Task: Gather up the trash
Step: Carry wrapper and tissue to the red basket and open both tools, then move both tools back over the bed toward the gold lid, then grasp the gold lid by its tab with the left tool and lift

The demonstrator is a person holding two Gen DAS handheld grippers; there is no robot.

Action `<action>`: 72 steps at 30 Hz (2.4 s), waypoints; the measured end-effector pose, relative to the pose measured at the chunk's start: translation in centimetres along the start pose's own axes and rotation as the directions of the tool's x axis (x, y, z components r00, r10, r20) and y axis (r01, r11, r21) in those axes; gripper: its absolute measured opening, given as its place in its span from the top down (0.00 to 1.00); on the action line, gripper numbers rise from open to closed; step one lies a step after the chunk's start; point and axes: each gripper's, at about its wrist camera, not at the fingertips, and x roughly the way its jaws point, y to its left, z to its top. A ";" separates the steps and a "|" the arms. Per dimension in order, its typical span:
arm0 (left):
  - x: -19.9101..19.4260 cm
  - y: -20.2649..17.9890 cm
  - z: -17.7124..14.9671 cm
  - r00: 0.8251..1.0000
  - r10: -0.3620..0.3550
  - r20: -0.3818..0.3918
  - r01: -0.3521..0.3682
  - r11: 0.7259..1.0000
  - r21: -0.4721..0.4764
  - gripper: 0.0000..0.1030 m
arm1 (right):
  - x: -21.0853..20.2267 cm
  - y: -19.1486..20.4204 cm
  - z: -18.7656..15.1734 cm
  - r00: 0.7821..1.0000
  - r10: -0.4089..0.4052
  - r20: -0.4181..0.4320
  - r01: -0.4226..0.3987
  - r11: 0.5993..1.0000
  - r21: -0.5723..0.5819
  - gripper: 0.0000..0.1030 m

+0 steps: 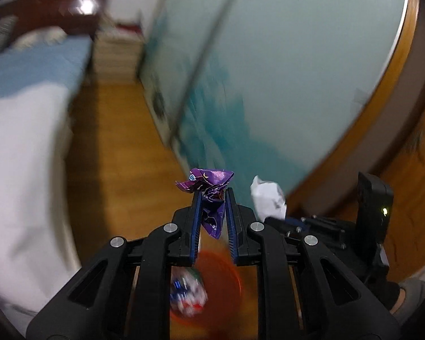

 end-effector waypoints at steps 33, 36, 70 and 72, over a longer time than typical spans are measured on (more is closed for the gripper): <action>9.6 -2.1 -5.9 0.961 0.140 -0.239 -0.121 0.989 0.089 0.41 | 8.0 -1.6 -7.4 0.982 -0.056 -0.180 0.076 0.991 0.106 0.51; 7.7 -0.9 -4.9 0.972 0.146 -0.183 -0.137 0.989 0.060 0.41 | 8.2 0.5 -5.1 0.991 -0.043 -0.130 0.052 0.996 0.069 0.50; -13.4 50.8 -1.4 0.833 0.552 0.033 -0.390 0.628 -0.674 0.30 | 23.1 47.4 10.8 0.943 0.334 -0.018 -0.329 0.917 -0.224 0.45; -13.0 52.3 -1.1 0.829 0.559 0.012 -0.396 0.603 -0.693 0.30 | 24.8 48.2 11.5 0.945 0.326 -0.012 -0.320 0.921 -0.221 0.45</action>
